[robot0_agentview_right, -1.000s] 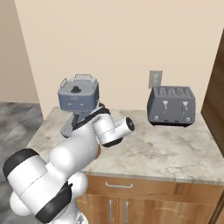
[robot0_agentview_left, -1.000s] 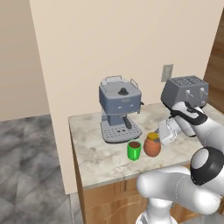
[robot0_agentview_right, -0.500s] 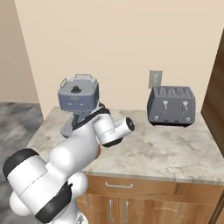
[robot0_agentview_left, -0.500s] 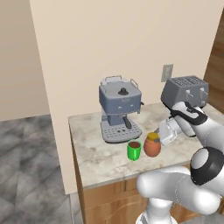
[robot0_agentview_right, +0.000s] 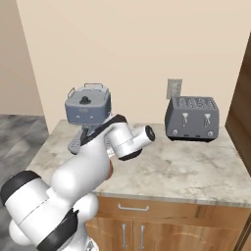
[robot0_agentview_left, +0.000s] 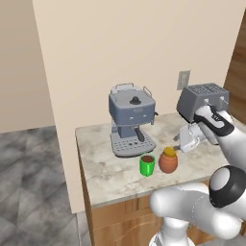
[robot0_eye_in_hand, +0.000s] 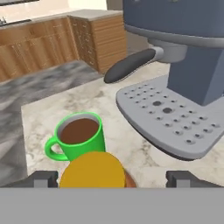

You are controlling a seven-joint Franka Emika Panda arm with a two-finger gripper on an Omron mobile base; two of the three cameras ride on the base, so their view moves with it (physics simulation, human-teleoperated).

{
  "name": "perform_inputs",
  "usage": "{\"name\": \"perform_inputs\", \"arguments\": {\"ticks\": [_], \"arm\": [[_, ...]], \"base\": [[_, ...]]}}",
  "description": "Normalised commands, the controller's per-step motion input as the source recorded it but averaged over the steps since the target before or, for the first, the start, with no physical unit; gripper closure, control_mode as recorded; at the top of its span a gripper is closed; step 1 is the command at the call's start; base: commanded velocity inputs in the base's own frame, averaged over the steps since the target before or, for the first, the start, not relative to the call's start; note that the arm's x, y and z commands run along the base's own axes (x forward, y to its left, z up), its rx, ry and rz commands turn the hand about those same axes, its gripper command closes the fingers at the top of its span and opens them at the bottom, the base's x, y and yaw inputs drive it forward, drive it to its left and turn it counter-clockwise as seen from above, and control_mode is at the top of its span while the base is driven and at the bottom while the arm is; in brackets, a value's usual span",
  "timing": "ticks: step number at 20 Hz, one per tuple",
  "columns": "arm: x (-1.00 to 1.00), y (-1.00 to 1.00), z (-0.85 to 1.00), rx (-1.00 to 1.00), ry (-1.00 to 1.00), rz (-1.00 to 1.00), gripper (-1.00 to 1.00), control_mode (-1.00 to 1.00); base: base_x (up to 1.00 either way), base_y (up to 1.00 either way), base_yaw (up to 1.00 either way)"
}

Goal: Pick the syrup bottle and honey bottle from the cabinet and place them next to the mug.

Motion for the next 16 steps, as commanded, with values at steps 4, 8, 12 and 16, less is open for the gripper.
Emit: {"name": "perform_inputs", "arguments": {"ticks": [4,8,12,16], "arm": [[-0.23,-0.17,0.64,0.03,0.06,-0.09,-1.00,-1.00],[-0.41,-0.06,0.66,0.02,0.19,-0.18,-1.00,-1.00],[-0.54,0.03,0.15,-0.03,0.19,-0.34,-1.00,-1.00],[-0.63,0.04,0.08,-0.04,0.18,-0.52,-1.00,-1.00]], "base": [[0.00,0.00,0.00],[0.00,0.00,0.00],[0.00,0.00,0.00],[0.00,0.00,0.00]]}}
